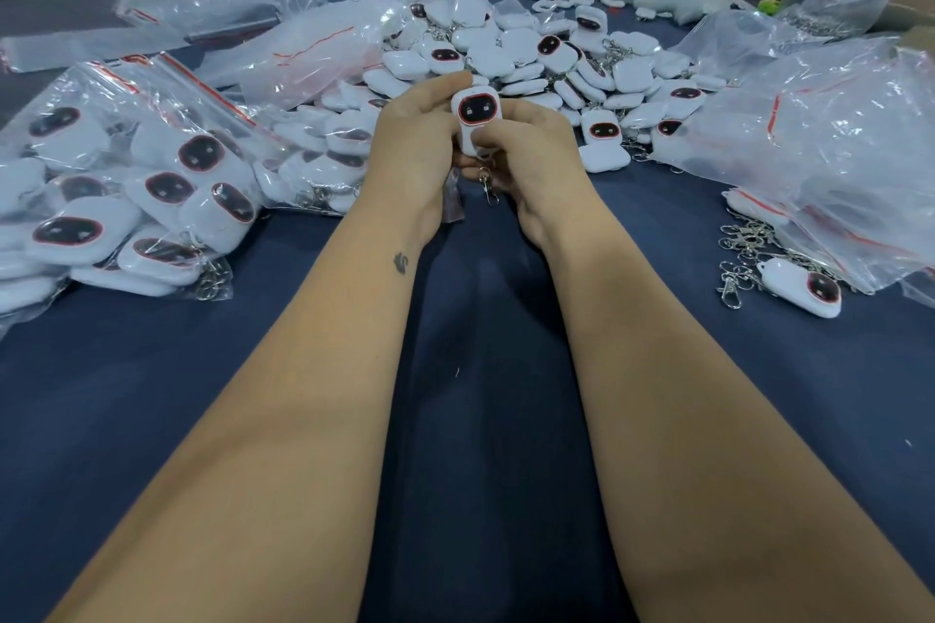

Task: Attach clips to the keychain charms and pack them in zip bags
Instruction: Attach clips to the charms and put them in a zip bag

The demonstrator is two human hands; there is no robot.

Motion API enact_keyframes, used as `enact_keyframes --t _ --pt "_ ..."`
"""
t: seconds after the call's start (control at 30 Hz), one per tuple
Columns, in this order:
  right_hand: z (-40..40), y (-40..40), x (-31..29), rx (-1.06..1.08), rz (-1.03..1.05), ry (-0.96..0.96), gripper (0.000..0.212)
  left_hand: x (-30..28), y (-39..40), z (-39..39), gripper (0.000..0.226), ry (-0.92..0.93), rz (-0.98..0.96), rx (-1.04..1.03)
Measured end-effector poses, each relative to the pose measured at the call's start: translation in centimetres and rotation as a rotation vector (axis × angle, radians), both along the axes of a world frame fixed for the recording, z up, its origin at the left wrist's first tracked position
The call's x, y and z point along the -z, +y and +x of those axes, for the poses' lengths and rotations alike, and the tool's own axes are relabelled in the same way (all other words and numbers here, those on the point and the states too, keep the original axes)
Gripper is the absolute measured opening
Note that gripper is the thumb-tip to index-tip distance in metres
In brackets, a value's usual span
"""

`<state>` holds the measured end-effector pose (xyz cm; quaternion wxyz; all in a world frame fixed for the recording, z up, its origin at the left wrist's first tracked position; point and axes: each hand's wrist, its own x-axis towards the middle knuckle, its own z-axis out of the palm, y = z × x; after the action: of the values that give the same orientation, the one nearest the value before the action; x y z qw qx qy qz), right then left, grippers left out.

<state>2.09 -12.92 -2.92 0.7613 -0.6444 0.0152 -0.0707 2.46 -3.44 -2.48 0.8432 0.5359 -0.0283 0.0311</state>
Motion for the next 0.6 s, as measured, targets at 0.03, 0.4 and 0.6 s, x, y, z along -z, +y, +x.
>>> enact_keyframes --t 0.03,0.4,0.6 --pt "-0.05 0.02 0.03 -0.002 -0.003 -0.005 0.027 0.02 -0.03 0.02 0.036 0.002 0.009 -0.002" --pt "-0.03 -0.27 0.12 -0.012 -0.025 -0.034 0.022 -0.03 -0.19 -0.13 0.037 -0.014 0.057 -0.011" --pt "-0.07 -0.15 0.00 -0.007 0.013 -0.028 0.017 -0.12 -0.28 -0.36 0.033 -0.008 0.025 0.014"
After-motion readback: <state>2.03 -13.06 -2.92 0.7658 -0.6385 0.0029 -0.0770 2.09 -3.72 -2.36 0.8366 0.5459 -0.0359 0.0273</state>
